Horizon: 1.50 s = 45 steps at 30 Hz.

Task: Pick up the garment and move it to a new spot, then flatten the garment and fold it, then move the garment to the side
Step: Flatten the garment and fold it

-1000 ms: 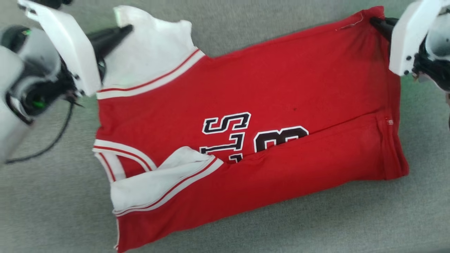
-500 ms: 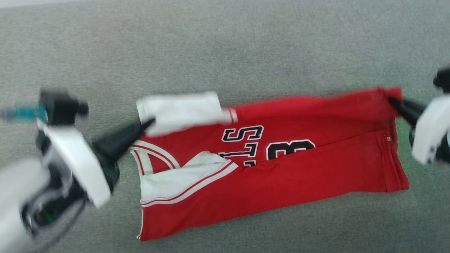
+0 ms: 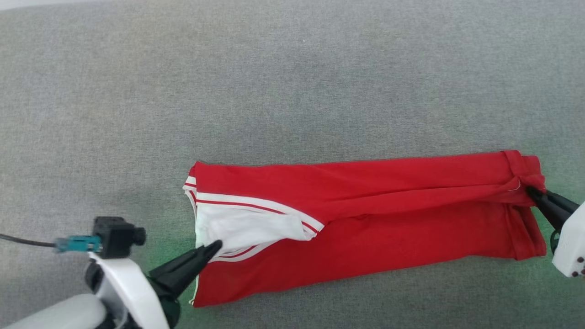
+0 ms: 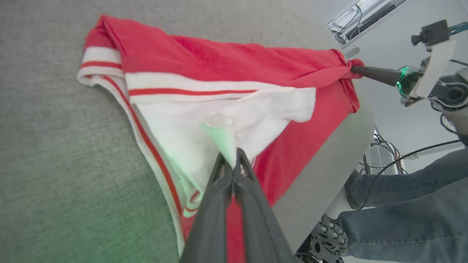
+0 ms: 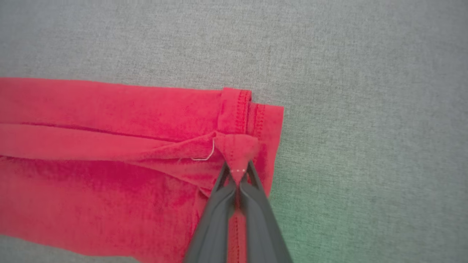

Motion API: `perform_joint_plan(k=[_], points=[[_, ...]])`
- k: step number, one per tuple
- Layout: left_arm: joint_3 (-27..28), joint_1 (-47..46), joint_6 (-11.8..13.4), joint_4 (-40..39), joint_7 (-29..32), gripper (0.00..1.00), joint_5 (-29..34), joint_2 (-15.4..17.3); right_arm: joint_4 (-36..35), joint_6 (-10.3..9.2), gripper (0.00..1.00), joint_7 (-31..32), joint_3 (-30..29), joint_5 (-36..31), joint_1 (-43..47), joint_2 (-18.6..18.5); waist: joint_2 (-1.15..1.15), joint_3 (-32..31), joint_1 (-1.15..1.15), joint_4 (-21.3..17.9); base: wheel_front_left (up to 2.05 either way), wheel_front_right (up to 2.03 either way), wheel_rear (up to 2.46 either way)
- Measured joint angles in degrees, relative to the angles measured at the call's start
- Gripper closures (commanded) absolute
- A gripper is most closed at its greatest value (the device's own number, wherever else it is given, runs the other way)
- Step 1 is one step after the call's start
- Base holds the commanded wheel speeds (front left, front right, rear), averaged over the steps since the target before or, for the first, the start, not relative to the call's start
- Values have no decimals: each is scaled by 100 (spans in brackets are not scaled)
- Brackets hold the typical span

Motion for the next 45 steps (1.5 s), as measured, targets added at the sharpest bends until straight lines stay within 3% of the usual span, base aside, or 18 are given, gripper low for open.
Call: perform_joint_plan(k=[6, 7, 8, 9, 10, 11, 13, 14, 15, 22, 25, 30, 37, 41, 45], points=[[-22, 25, 0, 579, 89, 100, 226, -560, 127, -1, 100, 110, -160, -243, 20, 437, 0, 16, 0, 40, 0, 0, 0], [-23, 23, 0, 656, 87, 85, 246, -623, 172, -1, 100, 118, -152, -287, 10, 481, 0, 11, 0, 38, 0, 0, 0], [-24, 19, 0, 770, 88, 76, 343, -656, 212, -1, 90, 123, -141, -304, -8, 519, 0, 6, 0, 33, 0, 0, 0], [-25, 18, 0, 849, 88, 70, 396, -673, 246, -1, 65, 133, -135, -304, -21, 553, 0, 3, 0, 26, 0, 0, 0], [-24, 18, 0, 915, 88, 59, 398, -702, 275, -1, 17, 151, -125, -303, -24, 591, 0, -5, 0, 25, 0, 0, 0], [-25, 19, 0, 942, 88, 50, 398, -748, 286, -1, 0, 180, -115, -303, -24, 620, 0, -16, 0, 24, 0, 0, 0], [-29, 19, 0, 960, 87, 14, 398, -794, 271, -1, 0, 178, -165, -298, -24, 649, 0, -37, 0, 25, 0, 0, 0], [-29, 19, 0, 961, 76, 4, 398, -791, 255, -1, 0, 179, -212, -281, -21, 649, 0, -47, 0, 28, 0, 0, 0], [-30, 19, 0, 957, 70, 0, 397, -784, 229, -1, 0, 182, -257, -253, -15, 647, 0, -61, 0, 32, 0, 0, 0], [349, 226, 0, 879, -46, 0, 358, -828, 130, -1, 0, 372, -864, -167, 189, 615, 0, -170, 0, 167, 0, 0, 0], [1027, 511, 0, 1000, -52, 0, 410, -1083, 338, -1, 0, 500, -1050, -46, 214, 753, 0, -187, 0, 289, 0, 0, 0], [2408, 1206, 0, 1513, -54, 0, 1146, -1777, 860, -1, 0, 560, -1216, 88, 159, 864, 0, -192, 0, 527, 0, 0, 0], [4228, 1969, 1, 2084, -54, 0, 3159, -2754, 1324, -1, 0, 601, -1277, 182, -81, 829, 0, -179, 0, 793, 0, 0, 0], [5246, 2217, 1, 1934, -55, 0, 4649, -3259, 1484, 0, 0, 603, -1273, 207, -157, 787, 0, -172, 0, 863, 0, 0, 0], [5836, 2496, 0, 1559, -54, 0, 5862, -3677, 1597, 1, 0, 628, -1245, 245, -205, 769, 0, -182, 0, 887, 0, 0, 0]])
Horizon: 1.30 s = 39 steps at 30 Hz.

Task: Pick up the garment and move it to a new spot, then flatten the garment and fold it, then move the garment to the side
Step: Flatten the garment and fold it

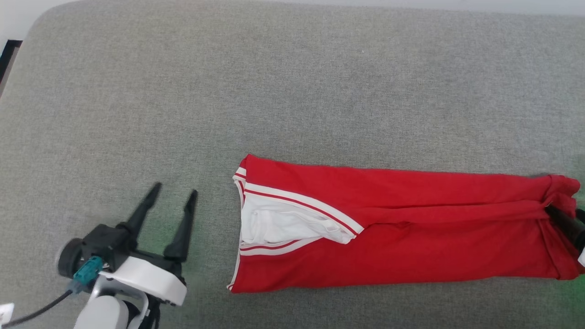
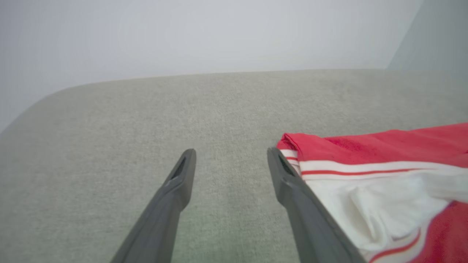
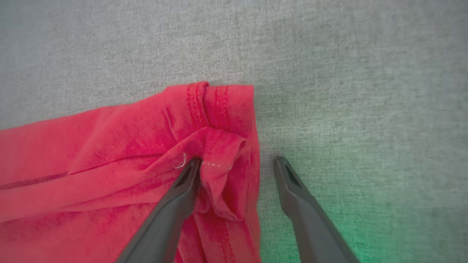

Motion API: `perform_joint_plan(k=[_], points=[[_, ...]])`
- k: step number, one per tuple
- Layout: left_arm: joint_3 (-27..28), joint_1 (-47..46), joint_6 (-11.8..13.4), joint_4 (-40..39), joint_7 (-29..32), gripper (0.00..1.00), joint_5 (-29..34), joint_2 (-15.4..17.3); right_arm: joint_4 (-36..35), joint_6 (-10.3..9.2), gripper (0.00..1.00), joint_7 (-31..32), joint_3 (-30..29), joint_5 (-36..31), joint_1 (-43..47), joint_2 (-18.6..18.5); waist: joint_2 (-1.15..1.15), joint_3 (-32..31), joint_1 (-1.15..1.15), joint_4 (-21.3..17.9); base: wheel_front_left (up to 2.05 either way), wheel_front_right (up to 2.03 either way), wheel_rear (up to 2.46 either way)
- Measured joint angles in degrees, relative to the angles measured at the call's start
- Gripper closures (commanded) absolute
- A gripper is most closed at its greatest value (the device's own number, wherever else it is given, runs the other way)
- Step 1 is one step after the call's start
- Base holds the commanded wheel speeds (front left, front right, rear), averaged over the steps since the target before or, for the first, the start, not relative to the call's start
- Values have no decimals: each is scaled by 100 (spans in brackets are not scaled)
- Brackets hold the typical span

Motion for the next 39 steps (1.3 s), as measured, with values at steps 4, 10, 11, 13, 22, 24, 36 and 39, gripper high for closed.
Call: perform_joint_plan(k=[4, 10, 11, 13, 22, 24, 36, 39], points=[[545, 133, 0, -371, 0, 0, 858, -349, 49, 0, 16, 58, 67, 19, -49, -16, 0, 1, 0, -10, 0, 0, 0], [815, 276, 0, -523, 0, 0, 1254, -654, 78, 21, 100, 81, 146, 59, -123, -8, 0, 11, 0, -43, 0, 0, 0], [816, 279, -1, -534, 0, 0, 1271, -656, 81, 23, 100, 69, 157, 59, -146, 15, 0, 14, 0, -50, 0, 0, 0], [813, 279, -1, -563, 0, 0, 1280, -655, 94, 25, 100, 41, 141, 59, -164, 24, 0, 17, 0, -67, 0, 0, 0], [700, 278, -1, -679, 0, 0, 1191, -627, 280, 22, 100, -299, -524, 42, -194, -93, 0, -12, 0, -159, 0, 0, 0], [661, 283, -1, -683, 0, 0, 1189, -609, 348, 14, 100, -361, -804, 26, -161, -183, 0, -13, 0, -185, 0, 0, 0], [717, 250, -1, -653, 0, 0, 1266, -579, 686, -2, 100, -487, -2494, -510, 8, -916, 0, -32, 0, -241, 0, 0, 0], [706, 252, -1, -612, 0, 0, 1266, -582, 365, -1, 100, -305, -2326, -349, 55, -812, 0, -88, 0, -249, 0, 0, 0]])
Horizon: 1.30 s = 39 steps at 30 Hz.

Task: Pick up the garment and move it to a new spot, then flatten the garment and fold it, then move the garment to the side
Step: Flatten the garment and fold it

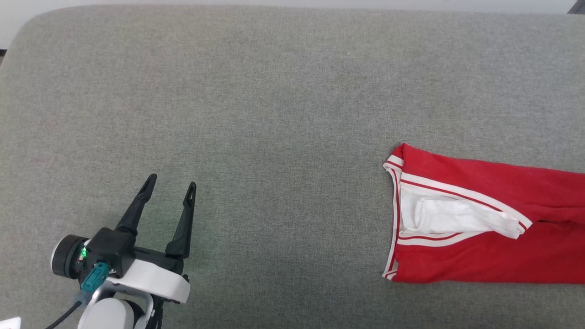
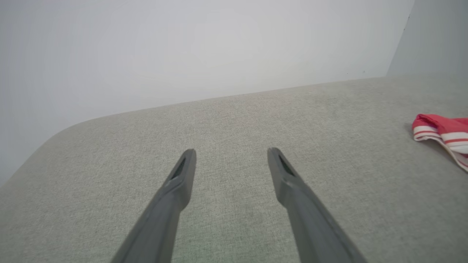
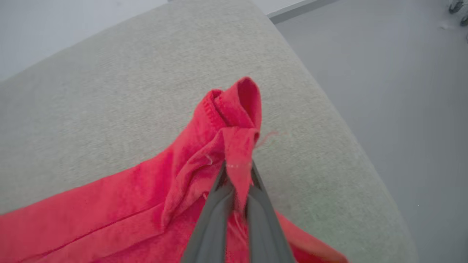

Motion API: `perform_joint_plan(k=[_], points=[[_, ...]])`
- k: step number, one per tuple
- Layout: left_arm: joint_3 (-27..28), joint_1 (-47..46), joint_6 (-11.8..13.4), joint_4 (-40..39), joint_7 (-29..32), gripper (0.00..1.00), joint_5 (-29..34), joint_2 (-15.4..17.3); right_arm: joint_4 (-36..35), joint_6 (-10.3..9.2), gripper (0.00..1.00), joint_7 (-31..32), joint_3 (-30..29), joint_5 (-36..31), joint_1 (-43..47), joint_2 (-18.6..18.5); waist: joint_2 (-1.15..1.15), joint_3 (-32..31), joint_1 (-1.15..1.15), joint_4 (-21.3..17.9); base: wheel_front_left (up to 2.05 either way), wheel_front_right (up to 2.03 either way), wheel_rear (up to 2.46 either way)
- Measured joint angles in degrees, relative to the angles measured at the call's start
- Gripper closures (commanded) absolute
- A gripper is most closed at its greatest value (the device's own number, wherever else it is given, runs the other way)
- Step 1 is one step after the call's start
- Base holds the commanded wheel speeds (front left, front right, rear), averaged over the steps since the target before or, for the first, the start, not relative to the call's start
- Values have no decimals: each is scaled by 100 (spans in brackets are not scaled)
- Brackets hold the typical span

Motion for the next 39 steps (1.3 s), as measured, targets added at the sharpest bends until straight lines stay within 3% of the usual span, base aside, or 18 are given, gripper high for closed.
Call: perform_joint_plan(k=[3, 10, 14, 19, 27, 36, 39], points=[[-25, 5, 0, 27, 0, 0, 0, -4, -328, -1, 100, 174, 208, 200, 125, 76, 0, -43, 0, 1, 0, 0, 0], [-112, 48, 0, -22, 0, 0, -30, -14, -2209, -1, 100, 838, 1210, 630, 846, 283, 0, -156, 0, 3, 0, 0, 0], [-131, 59, 0, -65, 0, 0, -132, 22, -3141, -1, 100, 1067, 1911, 614, 940, 278, 0, -157, 0, -24, 0, 0, 0], [-151, 59, 0, -33, 0, 0, -137, 38, -3773, -1, 100, 1295, 2891, 437, 701, 420, 0, -193, 0, -22, 0, 0, 0], [-205, 34, 0, 2, 0, 0, -163, 8, -3601, -1, 100, 1356, 4263, 159, -103, 715, 0, -156, 0, 40, 0, 0, 0], [-254, -80, 0, -26, 0, 0, -256, -41, -2297, -1, 100, 1023, 5091, 208, -910, 1009, 0, 11, 0, 131, 0, 0, 0], [-271, -112, 0, 3, 0, 0, -261, -47, -1869, -1, 100, 824, 5317, 101, -1062, 928, 0, 41, 0, 171, 0, 0, 0]])
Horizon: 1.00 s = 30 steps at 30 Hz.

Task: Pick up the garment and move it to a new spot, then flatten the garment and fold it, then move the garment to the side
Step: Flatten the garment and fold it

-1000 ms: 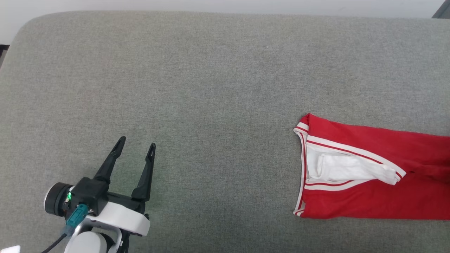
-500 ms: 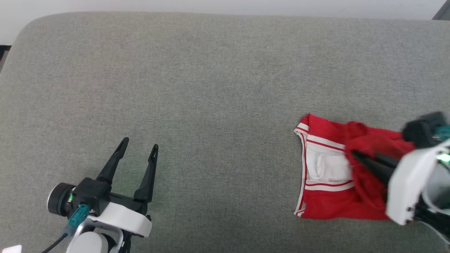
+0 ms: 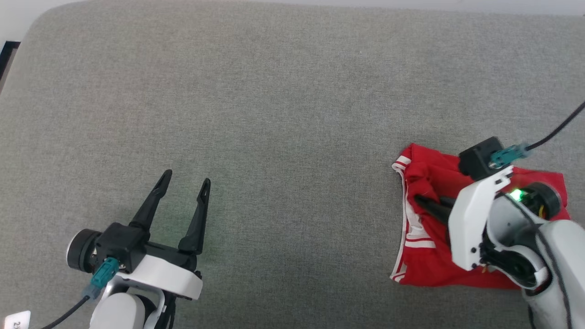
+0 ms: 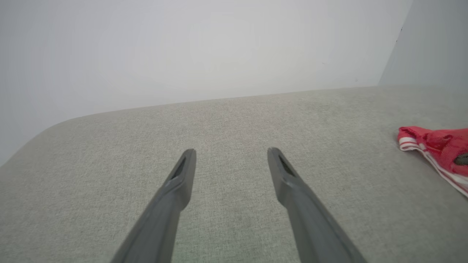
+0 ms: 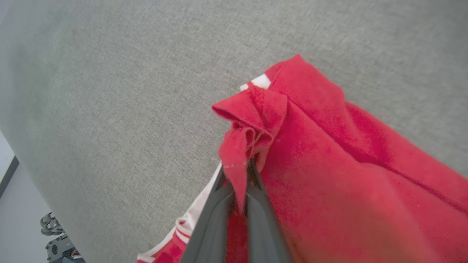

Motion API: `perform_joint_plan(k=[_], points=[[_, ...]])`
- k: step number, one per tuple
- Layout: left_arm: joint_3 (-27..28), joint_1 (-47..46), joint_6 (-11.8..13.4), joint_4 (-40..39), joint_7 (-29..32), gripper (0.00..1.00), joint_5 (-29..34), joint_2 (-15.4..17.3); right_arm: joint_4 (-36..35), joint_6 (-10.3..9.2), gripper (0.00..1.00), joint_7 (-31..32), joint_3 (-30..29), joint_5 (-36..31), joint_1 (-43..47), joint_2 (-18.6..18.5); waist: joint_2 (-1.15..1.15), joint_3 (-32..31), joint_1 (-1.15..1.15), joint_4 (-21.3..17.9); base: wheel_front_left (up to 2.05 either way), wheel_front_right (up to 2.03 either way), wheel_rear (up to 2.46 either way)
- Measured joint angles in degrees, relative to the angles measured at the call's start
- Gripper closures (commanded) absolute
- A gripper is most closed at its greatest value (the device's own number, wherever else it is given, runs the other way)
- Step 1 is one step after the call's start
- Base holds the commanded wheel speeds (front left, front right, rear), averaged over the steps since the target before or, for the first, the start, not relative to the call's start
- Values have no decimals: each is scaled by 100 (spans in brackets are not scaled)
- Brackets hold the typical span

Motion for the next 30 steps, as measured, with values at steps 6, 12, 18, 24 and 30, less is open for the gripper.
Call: perform_joint_plan(k=[6, 12, 18, 24, 30], points=[[44, -32, 0, 41, 0, 0, -2, 1, 326, 0, 24, -334, 270, 283, -153, 38, 0, -31, 0, -7, 0, 0, 0], [124, 81, 1, 97, 0, 0, -3, 23, 143, 0, 0, -632, 42, 489, -201, -53, 0, -200, 0, -116, 0, 0, 0], [144, 177, 0, 181, 0, 0, -127, 7, 245, 0, 0, -1023, -404, 459, -46, -247, 0, -420, 0, -302, 0, 0, 0], [174, 194, 0, 309, 0, 0, -272, -9, 1005, 0, 0, -2497, -673, 108, 47, -236, 0, -628, 0, -506, 0, 0, 0], [250, 244, 0, 425, 0, 0, -301, -27, 1881, 0, 0, -4335, -595, -467, 136, -238, 0, -802, 0, -654, 0, 0, 0]])
